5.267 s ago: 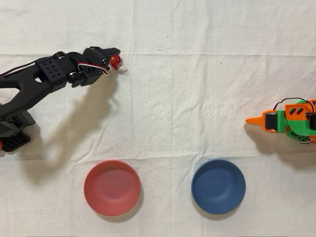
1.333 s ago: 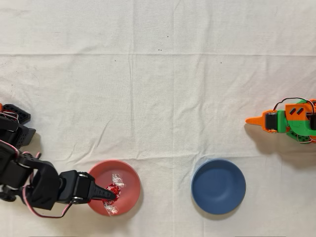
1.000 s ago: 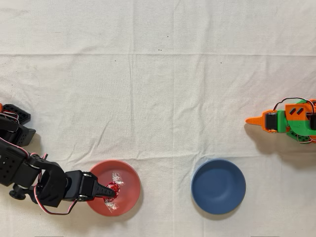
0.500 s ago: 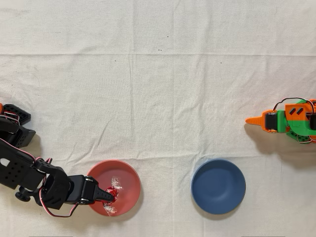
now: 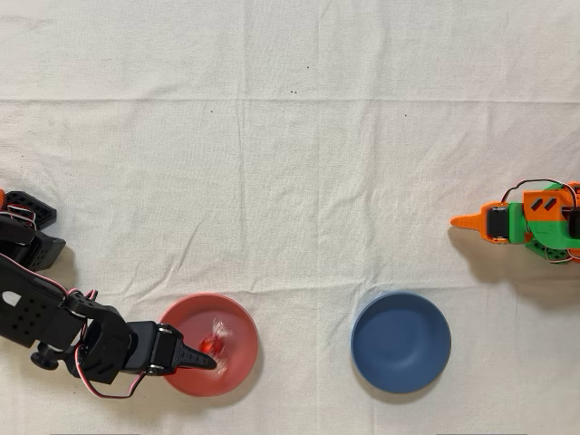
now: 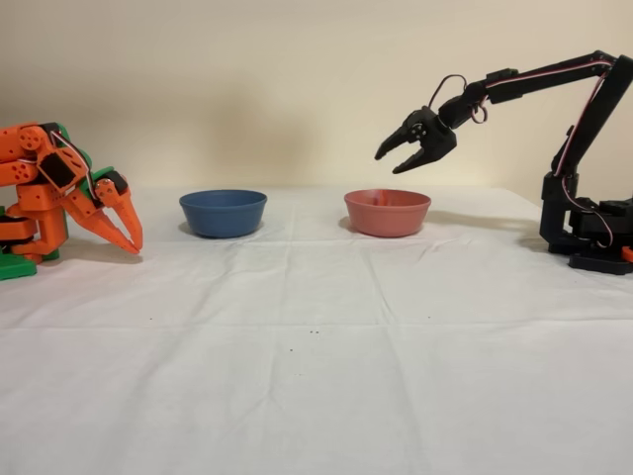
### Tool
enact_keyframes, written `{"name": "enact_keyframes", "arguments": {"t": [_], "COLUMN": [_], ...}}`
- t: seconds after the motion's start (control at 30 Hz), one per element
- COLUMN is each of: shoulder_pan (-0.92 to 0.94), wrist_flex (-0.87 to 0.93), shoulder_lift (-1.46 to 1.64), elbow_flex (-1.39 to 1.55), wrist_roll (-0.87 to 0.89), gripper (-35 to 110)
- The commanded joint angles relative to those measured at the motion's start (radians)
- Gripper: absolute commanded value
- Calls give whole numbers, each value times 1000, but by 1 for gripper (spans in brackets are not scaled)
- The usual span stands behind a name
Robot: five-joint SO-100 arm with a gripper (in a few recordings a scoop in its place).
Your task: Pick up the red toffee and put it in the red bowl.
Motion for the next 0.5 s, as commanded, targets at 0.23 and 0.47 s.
{"name": "enact_keyframes", "arguments": {"t": [0.23,0.47], "shoulder_pan": [21,21], "wrist_flex": [48,52], "shoulder_lift": [15,34], "elbow_flex": [-77,-66], "wrist_roll": [-43,-55], "gripper": [31,31]}}
